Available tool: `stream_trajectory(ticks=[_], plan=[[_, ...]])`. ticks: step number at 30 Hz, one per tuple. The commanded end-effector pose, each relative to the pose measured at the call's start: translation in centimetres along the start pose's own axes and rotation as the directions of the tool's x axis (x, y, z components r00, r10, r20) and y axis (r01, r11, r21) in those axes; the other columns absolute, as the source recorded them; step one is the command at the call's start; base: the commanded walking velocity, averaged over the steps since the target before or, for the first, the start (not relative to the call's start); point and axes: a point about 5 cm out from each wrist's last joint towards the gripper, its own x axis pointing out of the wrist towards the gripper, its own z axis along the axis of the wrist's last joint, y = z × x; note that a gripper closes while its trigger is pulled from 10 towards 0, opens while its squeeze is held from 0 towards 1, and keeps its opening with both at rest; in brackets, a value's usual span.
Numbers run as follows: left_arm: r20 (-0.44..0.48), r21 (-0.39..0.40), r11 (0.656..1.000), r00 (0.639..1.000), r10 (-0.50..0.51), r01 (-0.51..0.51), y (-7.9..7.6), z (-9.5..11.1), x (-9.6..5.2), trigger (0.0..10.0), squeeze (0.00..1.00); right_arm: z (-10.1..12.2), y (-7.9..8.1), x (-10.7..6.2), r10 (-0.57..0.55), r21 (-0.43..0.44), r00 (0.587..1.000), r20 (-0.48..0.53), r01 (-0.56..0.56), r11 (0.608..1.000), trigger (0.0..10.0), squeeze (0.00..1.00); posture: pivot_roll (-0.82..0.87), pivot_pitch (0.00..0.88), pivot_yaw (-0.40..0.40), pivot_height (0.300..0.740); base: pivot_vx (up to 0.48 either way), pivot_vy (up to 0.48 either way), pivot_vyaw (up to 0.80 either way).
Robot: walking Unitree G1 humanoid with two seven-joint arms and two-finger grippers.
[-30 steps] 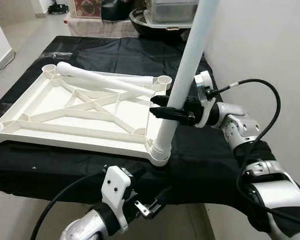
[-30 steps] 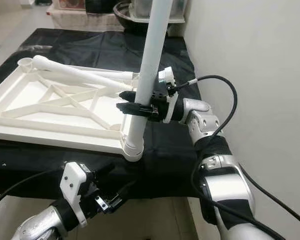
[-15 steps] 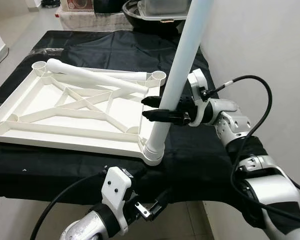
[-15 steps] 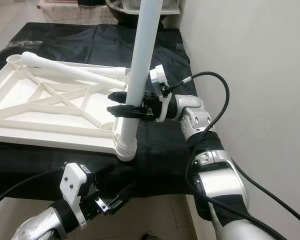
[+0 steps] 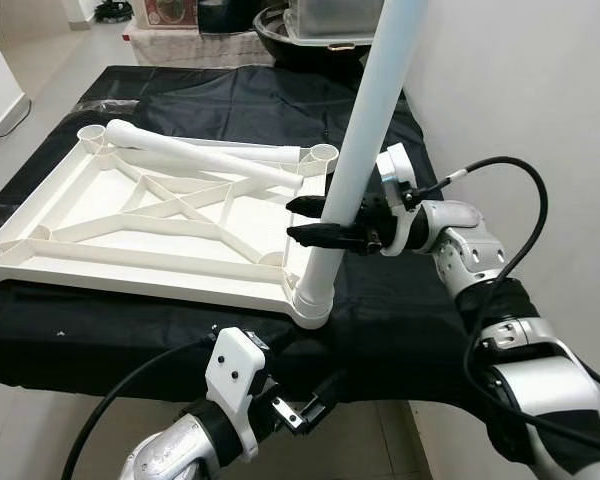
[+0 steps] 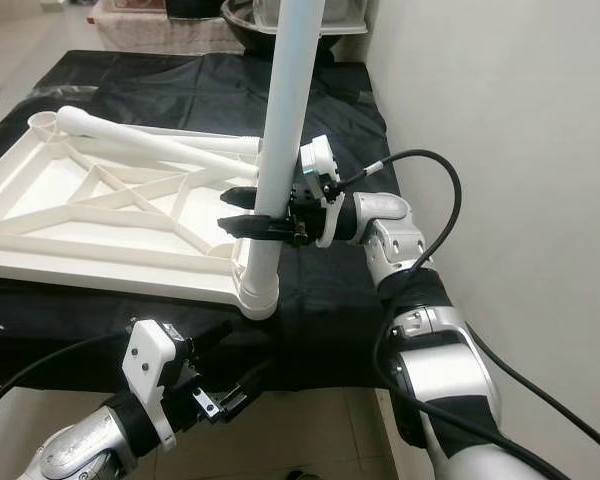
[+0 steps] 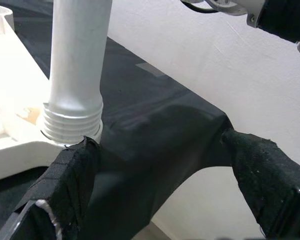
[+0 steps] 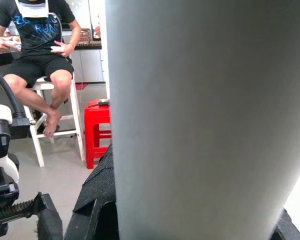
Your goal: Building children table
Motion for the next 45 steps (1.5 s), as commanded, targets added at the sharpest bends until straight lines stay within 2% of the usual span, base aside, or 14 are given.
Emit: stream_trajectory(ticks=[1, 11, 21, 24, 27, 28, 30, 34, 36, 38, 39, 45], plan=[[-0.018, -0.008, 1.0, 1.0, -0.006, 0.005, 0.0, -0.5, 0.1, 10.0, 0.0, -4.5, 1.2, 0.1, 0.0, 0.05, 0.971, -0.241, 0.013, 0.999, 10.0, 0.0, 0.11, 0.174, -0.054, 0.74, 0.0, 0.0, 0.0], [-0.016, -0.003, 1.0, 1.0, -0.007, 0.007, 0.1, -0.4, 0.2, 10.0, 0.0, -4.9, 1.1, 1.0, -0.065, -0.006, 0.953, -0.297, 0.066, 0.998, 10.0, 0.0, 0.11, 0.174, -0.054, 0.74, 0.0, 0.0, 0.0], [-0.019, 0.0, 1.0, 1.0, -0.009, 0.009, 0.1, -0.5, 0.2, 10.0, 0.0, -4.4, 1.6, 1.8, -0.048, -0.06, 0.952, -0.303, 0.031, 0.998, 10.0, 0.0, 0.11, 0.186, -0.055, 0.74, 0.0, 0.0, 0.0], [-0.02, 0.0, 1.0, 1.0, -0.01, 0.01, 0.0, -0.6, 0.2, 10.0, 0.0, -4.3, 1.4, 2.2, -0.079, -0.065, 0.951, -0.299, 0.062, 0.996, 10.0, 0.0, 0.11, 0.186, -0.054, 0.74, 0.0, 0.0, 0.0], [-0.021, -0.001, 1.0, 1.0, -0.009, 0.009, 0.0, -0.7, 0.2, 10.0, 0.0, -3.6, 0.4, 2.4, -0.163, -0.052, 0.955, -0.247, 0.155, 0.987, 10.0, 0.0, 0.11, 0.185, -0.057, 0.74, 0.0, 0.0, 0.0], [-0.021, -0.001, 1.0, 1.0, -0.009, 0.009, 0.0, -0.7, 0.2, 10.0, 0.0, -3.6, 0.4, 2.4, -0.163, -0.052, 0.955, -0.247, 0.155, 0.987, 10.0, 0.0, 0.11, 0.185, -0.057, 0.74, 0.0, 0.0, 0.0], [-0.021, -0.002, 1.0, 1.0, -0.008, 0.008, 0.0, -0.7, 0.2, 10.0, 0.0, -2.9, -0.6, 2.3, -0.225, 0.008, 0.954, -0.199, 0.231, 0.973, 10.0, 0.0, 0.1, 0.184, -0.058, 0.74, 0.0, 0.0, 0.0], [-0.021, -0.003, 1.0, 1.0, -0.006, 0.006, 0.0, -0.7, 0.2, 10.0, 0.0, -2.6, -0.8, 2.2, -0.236, 0.041, 0.955, -0.18, 0.246, 0.968, 10.0, 0.0, 0.1, 0.184, -0.058, 0.74, 0.0, 0.0, 0.0], [-0.02, -0.003, 1.0, 1.0, -0.003, 0.003, 0.0, -0.7, 0.2, 10.0, 0.0, -2.1, -1.3, 1.9, -0.264, 0.133, 0.956, -0.13, 0.281, 0.95, 10.0, 0.0, 0.1, 0.185, -0.061, 0.74, 0.0, 0.0, 0.0], [-0.02, -0.002, 1.0, 1.0, -0.002, 0.002, 0.0, -0.7, 0.2, 10.0, 0.0, -2.0, -1.4, 1.9, -0.269, 0.163, 0.957, -0.11, 0.284, 0.945, 10.0, 0.0, 0.1, 0.187, -0.062, 0.74, 0.0, 0.0, 0.0], [-0.019, -0.001, 1.0, 1.0, 0.001, -0.001, 0.1, -0.7, 0.3, 10.0, 0.0, -1.7, -1.4, 1.8, -0.258, 0.212, 0.964, -0.068, 0.266, 0.94, 10.0, 0.0, 0.1, 0.189, -0.063, 0.74, 0.0, 0.0, 0.0], [-0.018, 0.0, 1.0, 1.0, 0.003, -0.003, 0.1, -0.7, 0.3, 10.0, 0.0, -1.1, -1.0, 1.8, -0.184, 0.278, 0.982, 0.031, 0.168, 0.946, 10.0, 0.0, 0.1, 0.192, -0.063, 0.74, 0.0, 0.0, 0.0]])
